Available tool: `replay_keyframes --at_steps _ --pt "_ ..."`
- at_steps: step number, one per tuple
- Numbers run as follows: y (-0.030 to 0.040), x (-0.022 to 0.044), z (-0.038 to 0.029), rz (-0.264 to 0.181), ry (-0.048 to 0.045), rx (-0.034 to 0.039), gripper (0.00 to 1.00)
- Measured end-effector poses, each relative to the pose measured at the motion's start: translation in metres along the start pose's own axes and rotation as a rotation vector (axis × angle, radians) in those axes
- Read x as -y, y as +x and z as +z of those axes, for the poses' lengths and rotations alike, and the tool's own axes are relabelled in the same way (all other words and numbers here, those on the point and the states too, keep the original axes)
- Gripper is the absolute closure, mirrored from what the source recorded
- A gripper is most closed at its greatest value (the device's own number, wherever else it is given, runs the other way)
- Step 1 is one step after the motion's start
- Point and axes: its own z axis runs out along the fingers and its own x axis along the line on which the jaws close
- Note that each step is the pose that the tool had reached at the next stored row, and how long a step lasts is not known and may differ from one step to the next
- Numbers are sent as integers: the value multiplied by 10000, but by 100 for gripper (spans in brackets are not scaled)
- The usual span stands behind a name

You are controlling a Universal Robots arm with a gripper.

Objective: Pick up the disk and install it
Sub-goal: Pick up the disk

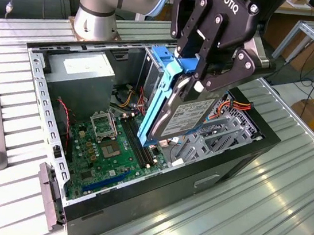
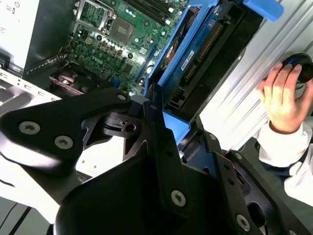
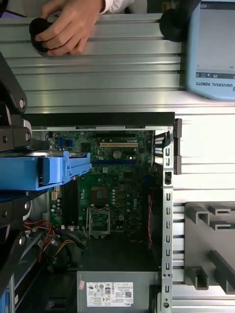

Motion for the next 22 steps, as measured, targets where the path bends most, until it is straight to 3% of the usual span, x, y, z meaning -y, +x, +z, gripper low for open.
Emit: replay_keyframes --at_steps 7,9,10,12,22 --pt "0 61 31 0 0 0 63" --pt "-1 122 62 0 0 0 63" --pt "-1 202 97 0 0 1 63" --pt "-2 293 123 1 0 0 63" --pt "-4 422 134 0 0 0 63"
